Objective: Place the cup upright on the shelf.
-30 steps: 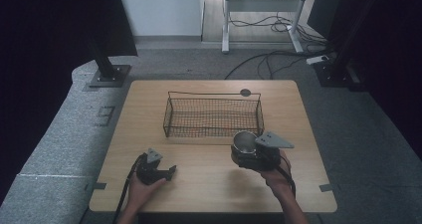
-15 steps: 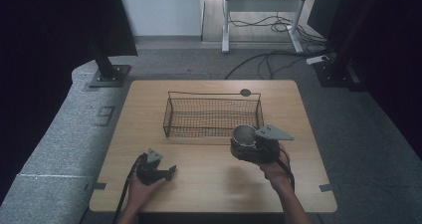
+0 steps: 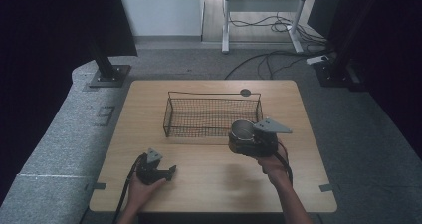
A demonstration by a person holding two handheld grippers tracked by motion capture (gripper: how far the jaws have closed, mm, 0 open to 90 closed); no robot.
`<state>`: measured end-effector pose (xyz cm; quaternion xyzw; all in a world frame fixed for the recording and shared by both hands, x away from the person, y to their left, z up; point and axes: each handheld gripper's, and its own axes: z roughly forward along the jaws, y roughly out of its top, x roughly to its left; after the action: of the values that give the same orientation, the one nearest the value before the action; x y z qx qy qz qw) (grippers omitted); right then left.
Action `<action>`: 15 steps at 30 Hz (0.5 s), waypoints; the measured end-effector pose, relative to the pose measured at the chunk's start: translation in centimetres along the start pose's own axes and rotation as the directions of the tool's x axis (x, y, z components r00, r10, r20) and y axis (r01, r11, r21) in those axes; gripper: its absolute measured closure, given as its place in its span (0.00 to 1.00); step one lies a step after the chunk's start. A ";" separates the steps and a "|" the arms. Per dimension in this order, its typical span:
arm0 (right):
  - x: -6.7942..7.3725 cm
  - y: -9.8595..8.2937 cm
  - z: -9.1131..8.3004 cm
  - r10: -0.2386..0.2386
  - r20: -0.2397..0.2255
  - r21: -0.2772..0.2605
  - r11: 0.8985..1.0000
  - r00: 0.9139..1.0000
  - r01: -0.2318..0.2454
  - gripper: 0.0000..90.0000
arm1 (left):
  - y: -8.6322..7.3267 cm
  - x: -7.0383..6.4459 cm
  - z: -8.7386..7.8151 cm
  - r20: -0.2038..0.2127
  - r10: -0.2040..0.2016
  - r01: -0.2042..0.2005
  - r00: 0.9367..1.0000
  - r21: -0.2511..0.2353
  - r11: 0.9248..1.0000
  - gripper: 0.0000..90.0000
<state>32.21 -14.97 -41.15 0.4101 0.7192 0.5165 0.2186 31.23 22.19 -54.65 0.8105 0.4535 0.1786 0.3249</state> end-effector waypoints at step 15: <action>-0.5 1.0 0.8 0.009 0.009 -0.010 1.000 1.000 -0.009 0.15 | 0.0 0.0 0.0 0.000 0.000 0.000 1.000 0.000 1.000 0.19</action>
<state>33.46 -14.82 -40.54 0.4146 0.7138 0.5191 0.2216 31.23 22.18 -54.65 0.8105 0.4535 0.1787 0.3248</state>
